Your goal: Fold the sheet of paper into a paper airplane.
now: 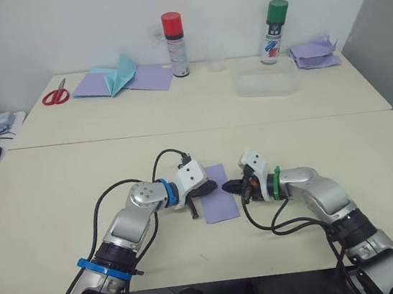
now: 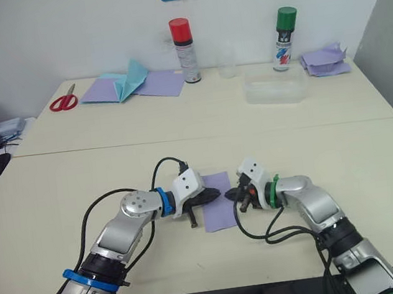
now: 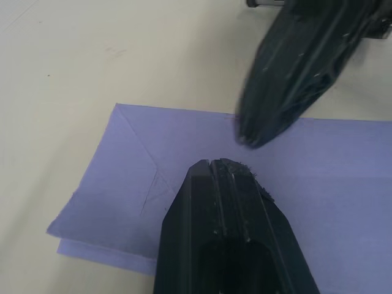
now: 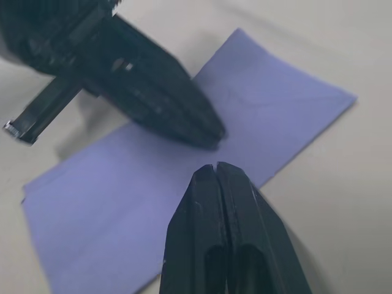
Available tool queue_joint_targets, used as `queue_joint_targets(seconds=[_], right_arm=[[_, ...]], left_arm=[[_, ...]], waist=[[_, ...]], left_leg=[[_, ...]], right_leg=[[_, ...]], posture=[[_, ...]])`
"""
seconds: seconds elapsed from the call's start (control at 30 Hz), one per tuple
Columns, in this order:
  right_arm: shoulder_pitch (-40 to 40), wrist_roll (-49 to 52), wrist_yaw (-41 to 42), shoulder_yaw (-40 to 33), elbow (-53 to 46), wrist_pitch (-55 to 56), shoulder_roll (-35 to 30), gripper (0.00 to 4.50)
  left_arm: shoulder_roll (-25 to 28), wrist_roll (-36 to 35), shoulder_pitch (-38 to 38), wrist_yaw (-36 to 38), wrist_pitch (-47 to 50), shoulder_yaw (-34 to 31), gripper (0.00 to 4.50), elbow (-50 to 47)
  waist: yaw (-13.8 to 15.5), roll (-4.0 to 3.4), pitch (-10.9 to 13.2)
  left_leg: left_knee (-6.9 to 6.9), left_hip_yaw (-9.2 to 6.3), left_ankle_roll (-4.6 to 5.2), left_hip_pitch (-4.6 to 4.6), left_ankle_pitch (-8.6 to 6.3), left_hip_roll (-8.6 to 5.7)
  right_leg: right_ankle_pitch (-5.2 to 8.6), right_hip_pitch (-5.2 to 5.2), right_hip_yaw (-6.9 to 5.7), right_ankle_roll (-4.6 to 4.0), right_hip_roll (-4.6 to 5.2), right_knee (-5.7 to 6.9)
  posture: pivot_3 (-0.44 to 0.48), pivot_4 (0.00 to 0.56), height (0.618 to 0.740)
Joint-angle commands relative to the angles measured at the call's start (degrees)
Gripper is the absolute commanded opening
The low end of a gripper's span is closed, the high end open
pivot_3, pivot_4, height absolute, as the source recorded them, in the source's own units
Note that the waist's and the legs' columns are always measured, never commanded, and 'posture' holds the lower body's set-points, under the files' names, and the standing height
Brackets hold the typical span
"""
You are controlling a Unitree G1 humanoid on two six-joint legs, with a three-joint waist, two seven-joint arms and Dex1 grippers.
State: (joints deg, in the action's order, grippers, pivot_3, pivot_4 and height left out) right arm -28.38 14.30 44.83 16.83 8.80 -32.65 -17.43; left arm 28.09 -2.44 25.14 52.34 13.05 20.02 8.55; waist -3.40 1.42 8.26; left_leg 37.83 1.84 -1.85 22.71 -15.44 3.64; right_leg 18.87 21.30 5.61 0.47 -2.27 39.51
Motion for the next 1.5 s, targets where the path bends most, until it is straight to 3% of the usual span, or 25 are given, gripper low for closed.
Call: queue_joint_targets(seconds=[0.03, 0.33, 0.53, 0.7, 0.93, 1.33, 1.5], right_arm=[[-2.5, -2.7, -3.1, -1.7, 6.0, 3.0, 1.1, 0.04], [-7.1, -3.4, -5.0, -4.7, 15.9, 5.4, 4.6, 0.04], [-7.7, -4.2, -4.6, -4.5, 17.8, 6.9, 5.4, 0.04], [-8.9, -1.9, -6.6, -8.9, 19.3, 9.4, 6.9, 0.04], [-3.9, 4.9, 3.5, -8.4, 6.7, 1.9, 4.9, 0.04], [3.4, -2.0, 5.3, 1.4, -0.4, -0.8, -1.0, 0.04], [7.1, 0.6, 7.8, 2.2, -6.3, -4.8, -3.8, 0.04]], left_arm=[[2.0, 4.5, -2.6, 0.7, 1.9, 3.1, 0.00, 5.7], [2.1, 4.7, -3.2, 0.9, 1.6, 3.2, 0.00, 6.0], [2.0, 4.8, -3.1, 0.8, 1.6, 3.2, 0.00, 6.3], [2.1, 4.8, -3.4, 0.6, 1.4, 3.2, 0.00, 6.4], [1.8, 4.9, -4.0, 0.8, 1.0, 3.5, 0.00, 6.4], [2.4, 5.3, -3.1, 1.2, 0.3, 3.3, 0.00, 7.6], [2.6, 5.4, -3.1, 1.3, 0.1, 3.3, 0.00, 7.8]], waist=[[0.0, -0.01, 0.0], [0.0, -0.02, -0.1], [-0.1, -0.03, -0.1], [-0.2, -0.03, -0.1], [-0.1, -0.06, -0.1], [-0.1, -0.03, -0.1], [-0.1, -0.01, -0.2]], left_leg=[[0.00, 0.00, 0.00, 0.00, 0.00, -0.01], [0.00, 0.01, 0.00, -0.02, 0.00, 0.01], [-0.01, 0.04, 0.00, -0.15, 0.00, 0.02], [-0.01, 0.05, 0.00, -0.26, 0.00, 0.03], [-0.04, 0.05, 0.00, -0.19, 0.00, 0.01], [-0.05, 0.04, 0.00, -0.16, -0.01, 0.01], [-0.09, 0.02, 0.00, -0.16, -0.01, 0.02]], right_leg=[[0.00, 0.00, -0.01, -0.01, 0.00, 0.02], [-0.10, -0.01, -0.01, -0.17, 0.02, 0.04], [-0.10, -0.04, 0.00, -0.17, 0.02, 0.13], [-0.09, -0.10, 0.00, -0.16, 0.02, 0.20], [-0.09, -0.07, 0.00, -0.17, 0.03, 0.22], [0.04, -0.07, -0.01, 0.05, 0.03, 0.09], [0.04, -0.10, -0.02, 0.05, 0.03, 0.01]], posture=[[0.000, 0.150, 0.740], [0.000, 0.150, 0.740], [0.000, 0.150, 0.740], [0.000, 0.150, 0.740], [0.000, 0.150, 0.740], [0.000, 0.150, 0.740], [0.000, 0.150, 0.740]])
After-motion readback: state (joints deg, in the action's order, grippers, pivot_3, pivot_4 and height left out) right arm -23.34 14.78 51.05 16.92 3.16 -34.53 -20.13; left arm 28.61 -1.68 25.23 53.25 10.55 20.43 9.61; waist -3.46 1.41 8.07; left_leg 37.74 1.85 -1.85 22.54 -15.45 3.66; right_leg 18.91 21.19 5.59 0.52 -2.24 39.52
